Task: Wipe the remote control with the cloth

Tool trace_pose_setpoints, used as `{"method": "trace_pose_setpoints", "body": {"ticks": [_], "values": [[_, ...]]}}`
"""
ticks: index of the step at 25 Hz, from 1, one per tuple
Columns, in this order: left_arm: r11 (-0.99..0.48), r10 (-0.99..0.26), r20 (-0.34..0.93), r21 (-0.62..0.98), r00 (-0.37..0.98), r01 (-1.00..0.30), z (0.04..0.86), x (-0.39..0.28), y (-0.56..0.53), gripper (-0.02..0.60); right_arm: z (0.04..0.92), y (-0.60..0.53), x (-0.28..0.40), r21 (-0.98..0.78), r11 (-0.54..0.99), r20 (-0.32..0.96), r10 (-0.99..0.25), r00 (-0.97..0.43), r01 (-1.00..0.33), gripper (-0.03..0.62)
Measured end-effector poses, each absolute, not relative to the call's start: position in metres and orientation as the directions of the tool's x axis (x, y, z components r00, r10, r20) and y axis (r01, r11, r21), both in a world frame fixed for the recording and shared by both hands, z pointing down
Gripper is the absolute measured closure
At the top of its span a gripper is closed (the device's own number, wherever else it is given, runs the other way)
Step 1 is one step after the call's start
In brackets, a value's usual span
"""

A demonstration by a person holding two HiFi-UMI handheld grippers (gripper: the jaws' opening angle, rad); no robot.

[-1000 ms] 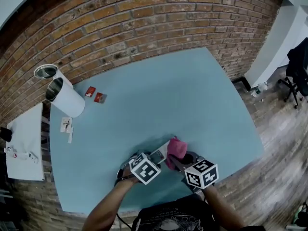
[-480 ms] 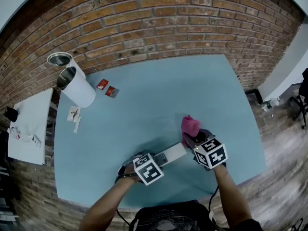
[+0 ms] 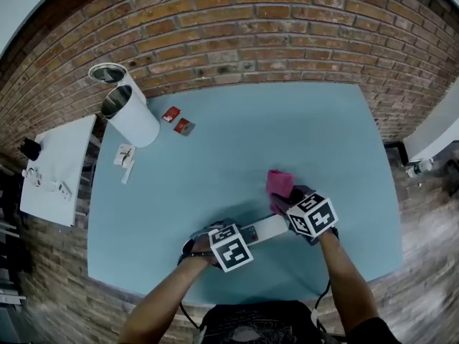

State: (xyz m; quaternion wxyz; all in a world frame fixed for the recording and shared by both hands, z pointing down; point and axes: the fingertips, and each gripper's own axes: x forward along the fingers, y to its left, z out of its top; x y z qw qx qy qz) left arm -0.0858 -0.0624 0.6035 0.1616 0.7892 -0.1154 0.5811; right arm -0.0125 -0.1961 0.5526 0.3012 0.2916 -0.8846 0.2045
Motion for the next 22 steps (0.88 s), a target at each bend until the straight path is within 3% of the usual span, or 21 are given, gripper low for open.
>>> {"method": "trace_pose_setpoints", "body": {"ticks": [22], "values": [[-0.918, 0.01, 0.964, 0.115, 0.266, -0.381, 0.603, -0.088, -0.062, 0.298, 0.553, -0.166, -0.093, -0.225, 0.891, 0.612, -0.185, -0.768, -0.395, 0.528]]}}
